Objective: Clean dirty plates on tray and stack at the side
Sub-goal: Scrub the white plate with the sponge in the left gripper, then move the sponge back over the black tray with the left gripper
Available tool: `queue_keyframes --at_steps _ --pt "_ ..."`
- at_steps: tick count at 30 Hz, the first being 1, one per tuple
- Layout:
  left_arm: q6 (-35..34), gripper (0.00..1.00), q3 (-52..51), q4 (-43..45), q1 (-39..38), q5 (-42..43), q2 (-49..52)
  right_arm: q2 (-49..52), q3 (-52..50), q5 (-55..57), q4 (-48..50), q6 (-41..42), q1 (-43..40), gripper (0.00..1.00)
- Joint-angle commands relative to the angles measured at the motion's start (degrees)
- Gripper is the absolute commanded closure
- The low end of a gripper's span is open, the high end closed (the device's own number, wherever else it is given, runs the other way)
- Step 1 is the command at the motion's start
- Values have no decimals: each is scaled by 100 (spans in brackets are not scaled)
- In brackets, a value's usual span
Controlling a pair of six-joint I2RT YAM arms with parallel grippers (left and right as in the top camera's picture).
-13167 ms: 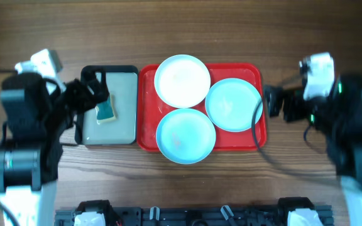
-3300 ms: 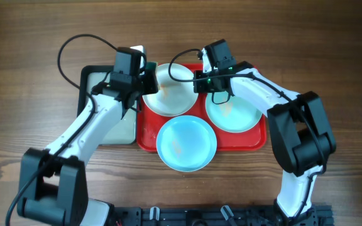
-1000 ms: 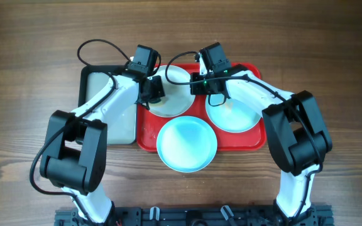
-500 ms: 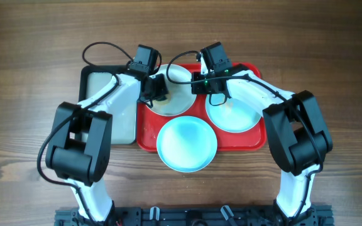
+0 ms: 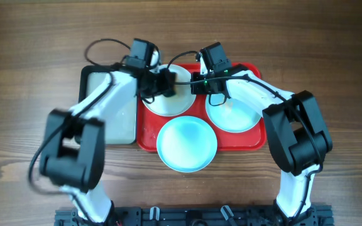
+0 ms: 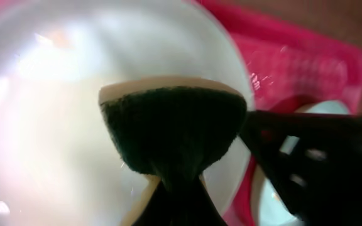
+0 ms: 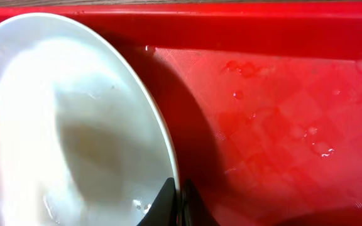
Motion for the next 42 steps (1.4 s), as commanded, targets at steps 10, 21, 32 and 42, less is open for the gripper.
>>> queue_keyframes --at_steps 10,21,32,42 --pt "-26 96 188 -3578 1467 -2677 -1613 114 -31 341 55 -9 46 96" --pt "-839 96 26 -3206 1648 -3344 -1613 114 -31 638 -140 -2 46 95" --pt "-1137 96 -310 -3099 1674 -3705 -1613 114 -31 702 -136 -2 46 96" --pt "-1045 96 -339 -2990 2218 -3228 -1613 216 -31 695 -70 15 46 96"
